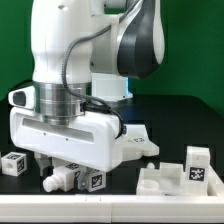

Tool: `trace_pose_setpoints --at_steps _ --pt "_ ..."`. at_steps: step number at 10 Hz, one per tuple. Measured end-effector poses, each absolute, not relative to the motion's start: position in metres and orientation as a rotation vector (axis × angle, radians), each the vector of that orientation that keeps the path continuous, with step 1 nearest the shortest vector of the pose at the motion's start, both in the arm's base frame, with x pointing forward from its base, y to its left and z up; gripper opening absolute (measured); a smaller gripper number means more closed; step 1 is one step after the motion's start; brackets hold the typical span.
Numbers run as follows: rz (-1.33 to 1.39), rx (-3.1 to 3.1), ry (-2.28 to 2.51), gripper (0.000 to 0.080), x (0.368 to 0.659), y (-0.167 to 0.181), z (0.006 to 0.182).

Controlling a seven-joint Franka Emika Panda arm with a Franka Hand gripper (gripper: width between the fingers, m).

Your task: Assemble chair

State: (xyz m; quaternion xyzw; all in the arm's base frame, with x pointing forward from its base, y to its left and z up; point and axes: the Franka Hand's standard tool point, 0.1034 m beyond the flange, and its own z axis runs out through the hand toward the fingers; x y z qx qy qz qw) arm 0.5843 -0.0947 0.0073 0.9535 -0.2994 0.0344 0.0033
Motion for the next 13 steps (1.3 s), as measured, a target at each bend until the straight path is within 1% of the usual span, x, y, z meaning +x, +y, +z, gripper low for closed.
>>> trace_pose_setpoints --at_steps 1,2,3,4,6,7,8,9,10,11,12,13 --pt "0.108 2.989 -0.938 0.0383 0.584 -0.095 0.007" --pt "0.108 2.989 -0.939 0.0383 0.585 -0.095 0.007" --pt "0.103 2.995 -0.914 0.0282 0.585 -0.095 0.009" --pt "0.088 3.024 -0.841 0.0282 0.593 -0.097 0.025" --pt "0.106 3.063 -0.776 0.0282 0.608 -0.091 0.065" --pt "0.134 3.079 -0.606 0.0282 0.613 -0.076 0.083" --pt "0.159 3.095 -0.523 0.0282 0.611 -0.054 0.099" --pt "0.184 3.118 -0.451 0.0282 0.603 -0.023 0.112" --pt "0.201 3.131 -0.409 0.0282 0.593 0.007 0.118" --pt "0.215 3.132 -0.310 0.0282 0.587 0.031 0.118" --pt "0.214 3.129 -0.198 0.0284 0.584 0.041 0.114" --pt "0.214 3.127 -0.063 0.0284 0.585 0.035 0.114"
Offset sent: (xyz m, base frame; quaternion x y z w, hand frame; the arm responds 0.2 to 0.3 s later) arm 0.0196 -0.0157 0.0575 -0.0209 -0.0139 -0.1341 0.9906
